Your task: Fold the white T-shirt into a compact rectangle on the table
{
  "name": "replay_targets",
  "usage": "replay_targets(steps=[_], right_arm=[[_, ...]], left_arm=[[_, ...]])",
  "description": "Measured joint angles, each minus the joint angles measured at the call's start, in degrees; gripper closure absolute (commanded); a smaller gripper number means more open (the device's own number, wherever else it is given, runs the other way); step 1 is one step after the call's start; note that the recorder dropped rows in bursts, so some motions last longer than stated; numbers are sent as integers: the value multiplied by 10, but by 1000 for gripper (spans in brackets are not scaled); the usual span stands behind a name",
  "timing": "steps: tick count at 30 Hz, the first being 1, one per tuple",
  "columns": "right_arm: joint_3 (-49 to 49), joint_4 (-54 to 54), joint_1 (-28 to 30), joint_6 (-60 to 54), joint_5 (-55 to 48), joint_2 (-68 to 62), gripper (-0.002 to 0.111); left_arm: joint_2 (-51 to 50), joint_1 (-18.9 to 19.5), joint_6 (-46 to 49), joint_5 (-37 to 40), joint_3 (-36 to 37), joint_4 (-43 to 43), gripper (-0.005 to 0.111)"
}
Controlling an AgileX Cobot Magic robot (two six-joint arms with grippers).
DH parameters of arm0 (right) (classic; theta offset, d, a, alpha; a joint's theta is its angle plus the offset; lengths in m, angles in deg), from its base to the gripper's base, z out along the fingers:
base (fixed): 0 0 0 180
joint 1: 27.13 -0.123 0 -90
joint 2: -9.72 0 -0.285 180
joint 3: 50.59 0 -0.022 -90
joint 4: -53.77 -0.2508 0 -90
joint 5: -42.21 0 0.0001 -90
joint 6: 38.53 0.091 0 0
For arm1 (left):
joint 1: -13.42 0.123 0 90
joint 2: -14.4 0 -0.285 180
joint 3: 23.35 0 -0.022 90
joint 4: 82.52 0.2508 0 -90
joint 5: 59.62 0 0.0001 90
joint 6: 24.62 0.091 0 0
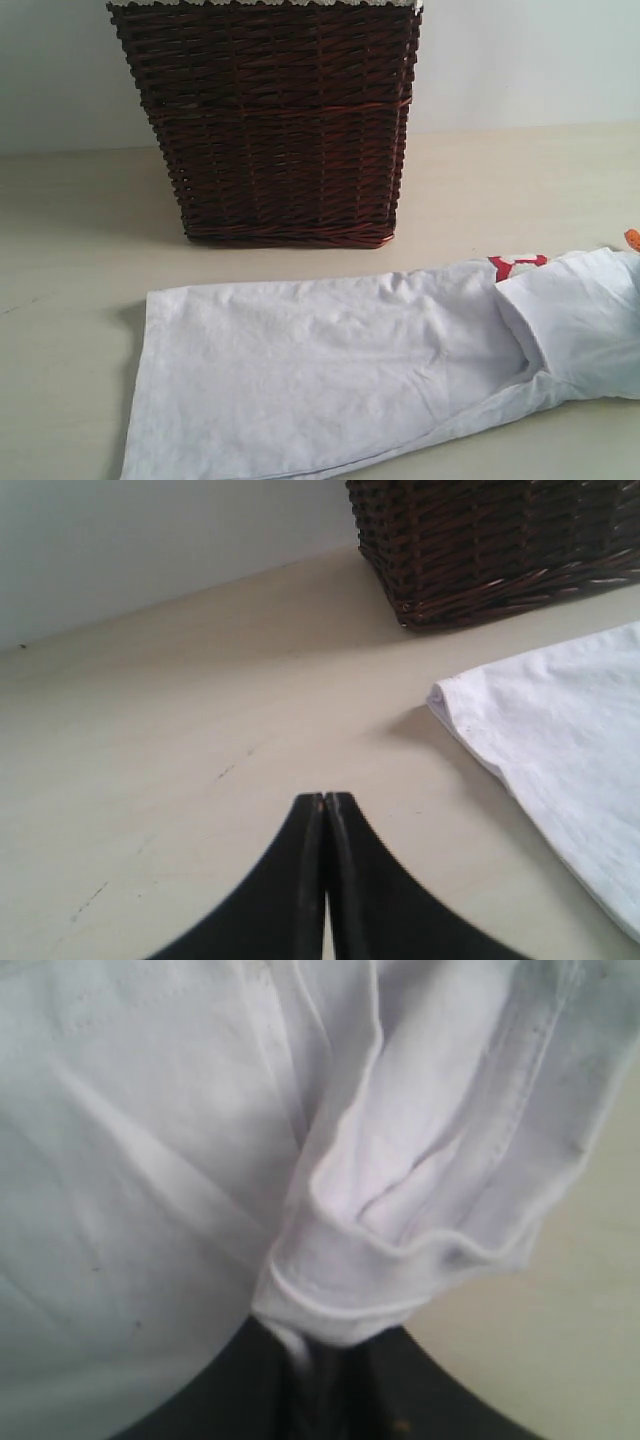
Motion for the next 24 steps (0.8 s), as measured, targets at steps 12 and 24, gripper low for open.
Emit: replay_targets(steps=[12,24], right_arm=[[3,18,166,-63,45,60,108],[4,7,201,-88,-151,136,108]], left_arm=[[0,0,0,0,0,0,105],[0,0,0,0,0,0,105]])
